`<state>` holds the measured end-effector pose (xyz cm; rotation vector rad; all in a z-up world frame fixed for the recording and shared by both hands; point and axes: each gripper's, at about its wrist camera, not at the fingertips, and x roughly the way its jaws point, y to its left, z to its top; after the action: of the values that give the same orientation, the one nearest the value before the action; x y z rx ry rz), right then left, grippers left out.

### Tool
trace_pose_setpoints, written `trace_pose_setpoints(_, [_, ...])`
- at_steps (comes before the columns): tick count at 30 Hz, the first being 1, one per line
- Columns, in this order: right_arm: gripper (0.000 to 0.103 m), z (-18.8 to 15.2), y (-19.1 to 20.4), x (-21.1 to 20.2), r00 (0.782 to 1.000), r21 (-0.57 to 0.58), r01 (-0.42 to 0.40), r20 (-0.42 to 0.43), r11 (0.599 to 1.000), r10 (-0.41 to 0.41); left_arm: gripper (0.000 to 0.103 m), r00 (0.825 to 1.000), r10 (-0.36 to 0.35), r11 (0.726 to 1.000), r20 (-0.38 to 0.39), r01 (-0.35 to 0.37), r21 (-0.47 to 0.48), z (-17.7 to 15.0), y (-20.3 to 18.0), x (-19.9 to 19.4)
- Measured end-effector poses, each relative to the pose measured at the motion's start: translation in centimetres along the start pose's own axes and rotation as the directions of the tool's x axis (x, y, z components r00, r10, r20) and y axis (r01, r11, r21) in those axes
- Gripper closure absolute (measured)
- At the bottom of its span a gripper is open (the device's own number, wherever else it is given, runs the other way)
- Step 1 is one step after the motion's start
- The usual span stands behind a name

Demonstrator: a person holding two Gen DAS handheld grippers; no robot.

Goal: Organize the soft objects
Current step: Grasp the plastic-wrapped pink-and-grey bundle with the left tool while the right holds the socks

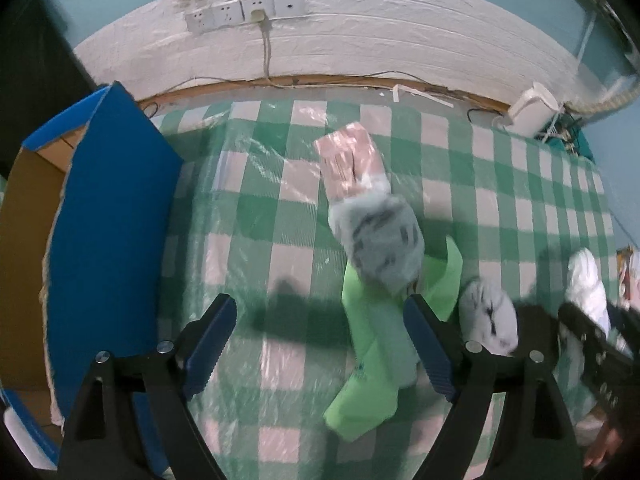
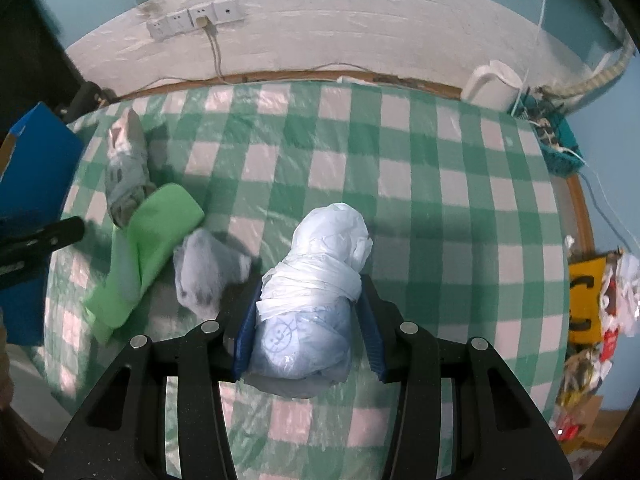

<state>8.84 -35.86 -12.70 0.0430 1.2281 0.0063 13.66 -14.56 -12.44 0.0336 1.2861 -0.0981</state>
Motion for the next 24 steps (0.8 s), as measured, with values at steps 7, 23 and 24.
trace_pose_setpoints(7, [0.059,1.0,-0.2,-0.2,0.999,0.01,-0.026,0.032,1.0,0.026,0.016,0.997,-0.077,0.992,-0.025,0.074,-0.099,2.4,0.1,1.3])
trace_pose_setpoints(23, [0.058,2.5,1.6,-0.2,0.997,0.001,-0.063,0.051,0.998,0.063,0.014,0.99,-0.112,0.989,-0.082,0.103,-0.108,4.4,-2.0,5.0])
trace_pose_setpoints(24, [0.058,2.5,1.6,-0.2,0.997,0.005,-0.065,0.052,0.998,0.064,0.014,0.99,-0.115,0.989,-0.085,0.106,-0.105,4.5,-2.1,5.2])
